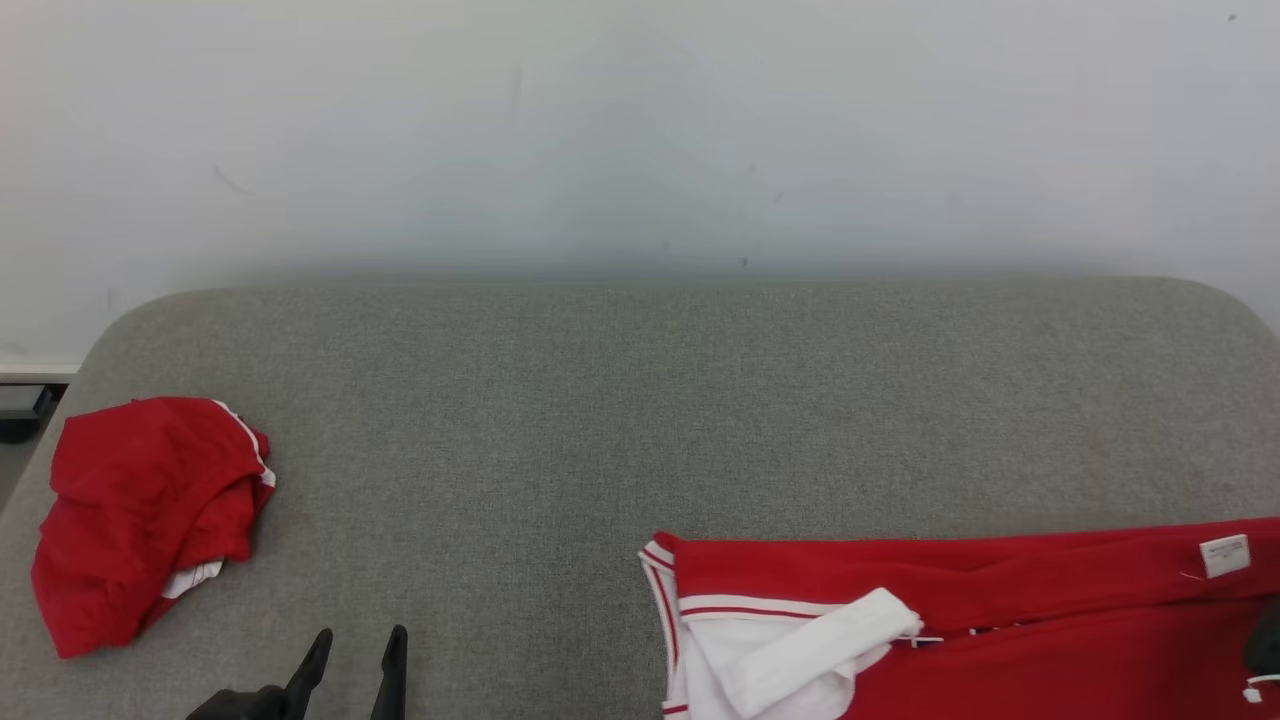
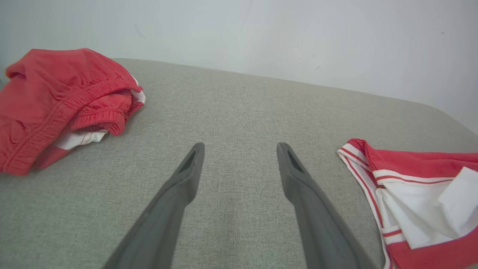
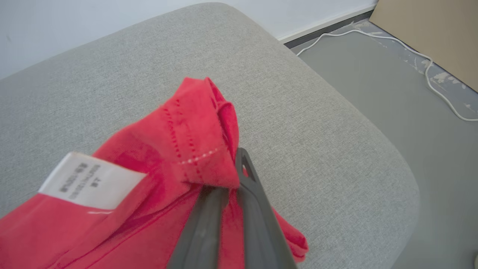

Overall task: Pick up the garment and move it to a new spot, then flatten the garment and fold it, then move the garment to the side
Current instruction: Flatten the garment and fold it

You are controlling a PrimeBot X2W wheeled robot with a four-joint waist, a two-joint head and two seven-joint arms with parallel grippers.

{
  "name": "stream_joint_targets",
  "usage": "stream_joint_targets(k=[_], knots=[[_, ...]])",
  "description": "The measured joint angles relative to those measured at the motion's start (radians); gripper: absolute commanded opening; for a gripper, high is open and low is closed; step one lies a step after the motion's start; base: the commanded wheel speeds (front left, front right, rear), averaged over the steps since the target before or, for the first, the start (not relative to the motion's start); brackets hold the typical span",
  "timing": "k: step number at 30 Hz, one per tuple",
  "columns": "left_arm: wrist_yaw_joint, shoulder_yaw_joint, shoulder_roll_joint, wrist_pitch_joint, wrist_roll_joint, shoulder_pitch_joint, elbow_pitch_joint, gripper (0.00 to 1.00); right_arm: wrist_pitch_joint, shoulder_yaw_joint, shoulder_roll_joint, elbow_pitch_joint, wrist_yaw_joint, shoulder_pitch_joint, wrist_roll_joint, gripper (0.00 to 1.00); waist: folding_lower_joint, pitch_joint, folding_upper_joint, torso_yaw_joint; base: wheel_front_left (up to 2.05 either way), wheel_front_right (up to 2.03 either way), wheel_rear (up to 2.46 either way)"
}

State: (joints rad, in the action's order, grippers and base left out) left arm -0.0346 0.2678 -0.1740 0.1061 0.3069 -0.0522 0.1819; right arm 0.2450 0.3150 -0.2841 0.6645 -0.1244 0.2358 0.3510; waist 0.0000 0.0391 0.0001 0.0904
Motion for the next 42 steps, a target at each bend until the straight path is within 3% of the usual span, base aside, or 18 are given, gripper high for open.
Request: stream_joint_targets(k=[5, 11, 20, 22, 27, 31, 35, 42], knots=[[0.000, 0.000, 0.000, 0.000, 0.000, -0.001, 0.004, 1.00, -0.013, 0.028, -0.021, 0.013, 0.000, 0.010, -0.067, 0.00, 0.0000, 0.007, 0.0000, 0.008, 0.00, 0.00, 0.00], [0.000, 0.002, 0.003, 0.000, 0.000, -0.003, 0.020, 1.00, 0.012, -0.124, 0.073, -0.046, -0.002, 0.020, -0.124, 0.00, 0.0000, 0.020, 0.0001, 0.007, 0.00, 0.00, 0.00], [-0.002, 0.002, 0.010, 0.002, 0.002, -0.009, 0.026, 1.00, 0.065, -0.291, 0.264, -0.181, 0.103, -0.074, -0.111, 0.00, 0.0000, 0.044, -0.0001, -0.007, 0.00, 0.00, 0.00], [-0.002, 0.001, 0.010, 0.002, 0.002, -0.014, 0.027, 1.00, 0.077, -0.322, 0.269, -0.221, 0.124, -0.087, -0.101, 0.00, 0.0000, 0.049, 0.0000, -0.014, 0.00, 0.00, 0.00], [-0.002, 0.006, 0.013, 0.005, 0.002, -0.024, 0.029, 1.00, 0.096, -0.390, 0.248, -0.310, 0.135, -0.101, -0.076, 0.00, -0.0001, 0.057, 0.0000, -0.025, 0.00, 0.00, 0.00], [0.000, 0.009, 0.014, 0.005, 0.002, -0.023, 0.030, 1.00, 0.106, -0.447, 0.246, -0.363, 0.131, -0.105, -0.053, 0.00, -0.0001, 0.058, 0.0000, -0.026, 0.00, 0.00, 0.00], [0.001, 0.014, 0.014, 0.005, 0.002, -0.020, 0.031, 1.00, 0.107, -0.643, 0.233, -0.410, 0.040, -0.096, 0.084, 0.00, 0.0000, 0.056, 0.0000, -0.019, 0.00, 0.00, 0.00], [0.010, 0.036, 0.018, 0.000, 0.002, 0.003, 0.036, 1.00, 0.107, -0.751, 0.232, -0.412, 0.001, -0.040, 0.130, 0.00, 0.0000, 0.051, 0.0000, 0.009, 0.00, 0.00, 0.00]])
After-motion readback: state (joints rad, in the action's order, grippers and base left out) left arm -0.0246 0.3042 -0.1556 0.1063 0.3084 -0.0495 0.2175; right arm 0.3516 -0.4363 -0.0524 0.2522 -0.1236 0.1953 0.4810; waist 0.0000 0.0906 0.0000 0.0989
